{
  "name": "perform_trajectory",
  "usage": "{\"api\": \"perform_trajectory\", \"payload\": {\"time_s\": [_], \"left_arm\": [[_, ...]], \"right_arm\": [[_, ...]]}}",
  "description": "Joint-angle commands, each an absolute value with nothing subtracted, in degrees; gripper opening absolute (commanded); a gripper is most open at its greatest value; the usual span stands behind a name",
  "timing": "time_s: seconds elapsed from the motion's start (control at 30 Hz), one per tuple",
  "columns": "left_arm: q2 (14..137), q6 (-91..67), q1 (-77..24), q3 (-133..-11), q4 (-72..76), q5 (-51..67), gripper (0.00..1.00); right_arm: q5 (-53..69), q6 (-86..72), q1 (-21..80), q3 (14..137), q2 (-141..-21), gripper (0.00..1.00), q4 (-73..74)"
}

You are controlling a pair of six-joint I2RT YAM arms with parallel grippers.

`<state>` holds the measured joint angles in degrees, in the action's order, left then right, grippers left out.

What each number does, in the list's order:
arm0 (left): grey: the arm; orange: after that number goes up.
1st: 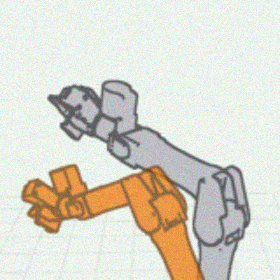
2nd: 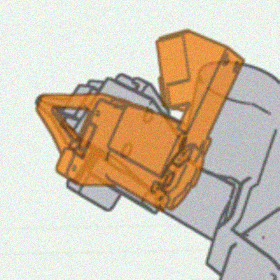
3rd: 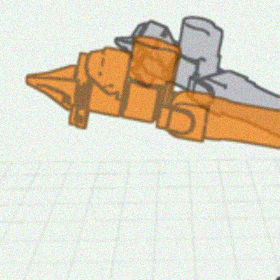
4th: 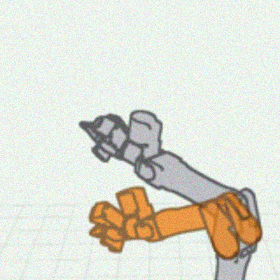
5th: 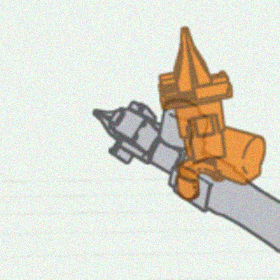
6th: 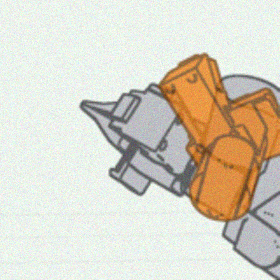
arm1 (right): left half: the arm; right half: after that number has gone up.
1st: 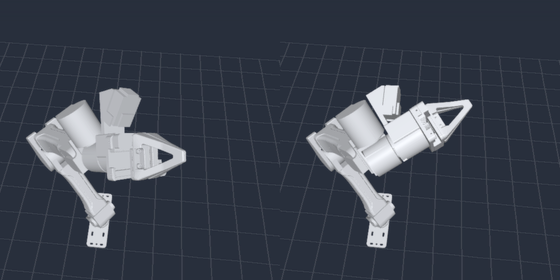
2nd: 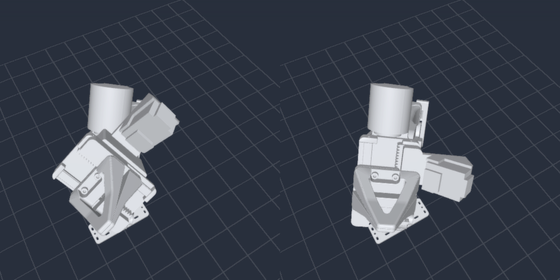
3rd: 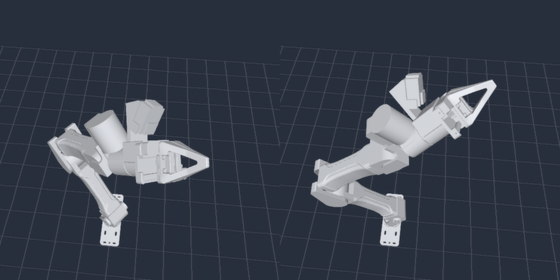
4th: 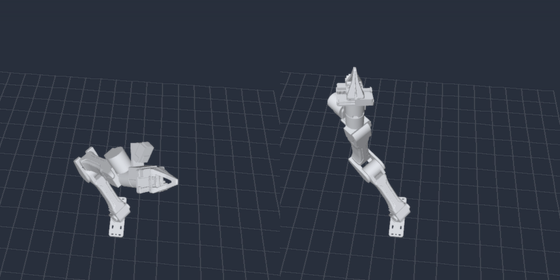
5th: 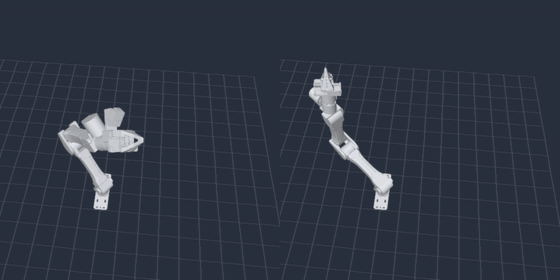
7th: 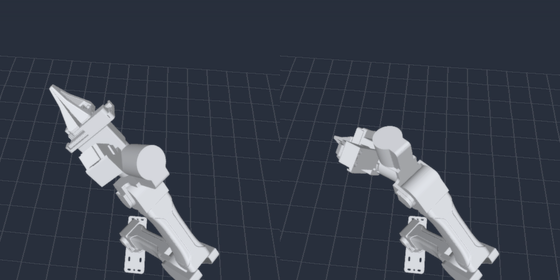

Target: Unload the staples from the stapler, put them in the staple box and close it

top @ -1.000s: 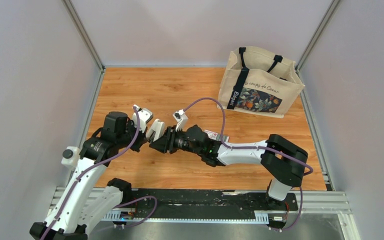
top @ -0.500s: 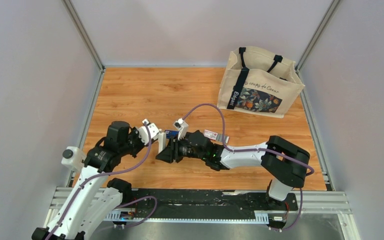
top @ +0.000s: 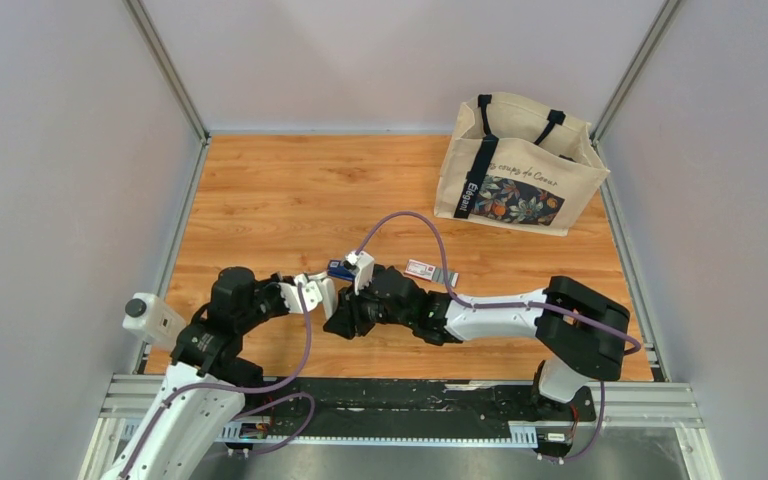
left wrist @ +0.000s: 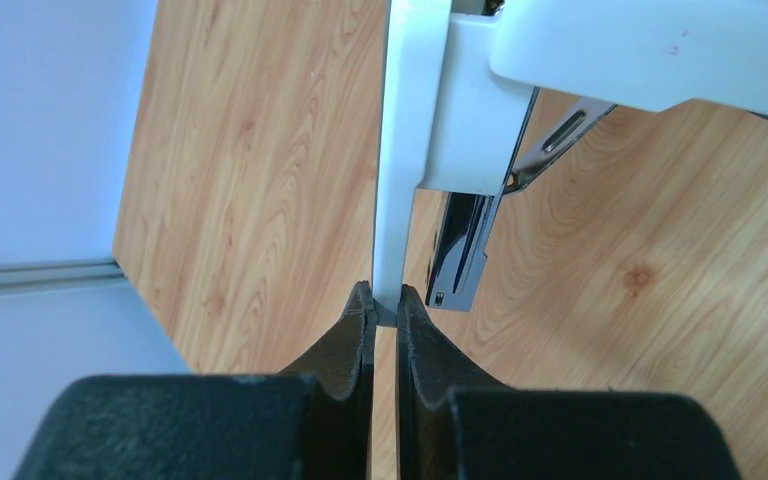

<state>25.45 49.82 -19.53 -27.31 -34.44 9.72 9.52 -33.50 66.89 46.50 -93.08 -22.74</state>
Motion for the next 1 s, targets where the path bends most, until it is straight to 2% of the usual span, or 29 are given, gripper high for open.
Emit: {"api": "perform_trajectory", "payload": {"time_s": [0.0,0.27,0.33,0.37,0.4,0.5,0.77,0.83,0.87,0.97], "left_arm": [[25.1,53.6,-19.0,-28.1,-32.0,9.0,0.0],[30.5,54.3,-19.0,-37.6,-52.6,28.6,0.12],[31.5,54.0,-19.0,-39.6,-56.4,33.7,0.2],[31.8,53.3,-19.0,-40.2,-57.0,34.9,0.3],[32.3,51.0,-19.0,-40.8,-57.5,36.6,0.34],[33.4,42.8,-19.0,-43.7,-54.6,36.2,0.4],[43.3,22.0,-17.7,-56.9,-53.3,26.7,0.45],[47.0,21.3,-14.8,-60.5,-56.7,30.4,0.46],[48.3,22.3,-14.4,-61.7,-61.1,32.4,0.69],[50.9,21.8,-11.7,-64.9,-63.9,33.0,0.7]], "right_arm": [[8.2,-31.1,67.5,48.1,-91.8,0.0,-18.8],[2.5,-33.0,67.2,57.7,-93.3,0.0,-15.9],[2.5,-33.4,66.7,59.7,-94.1,0.0,-15.0],[2.5,-33.5,66.5,61.9,-94.5,0.0,-13.3],[2.4,-33.4,66.4,62.7,-94.7,0.0,-12.4],[1.5,-31.8,66.4,65.9,-95.7,0.0,-8.3],[0.4,-27.6,65.5,69.3,-99.1,0.0,2.9],[0.1,-26.7,64.9,69.4,-99.3,0.0,4.1],[0.1,-26.4,64.6,69.4,-99.2,0.0,4.9],[0.7,-25.0,63.2,70.2,-99.5,0.0,7.1]]}}
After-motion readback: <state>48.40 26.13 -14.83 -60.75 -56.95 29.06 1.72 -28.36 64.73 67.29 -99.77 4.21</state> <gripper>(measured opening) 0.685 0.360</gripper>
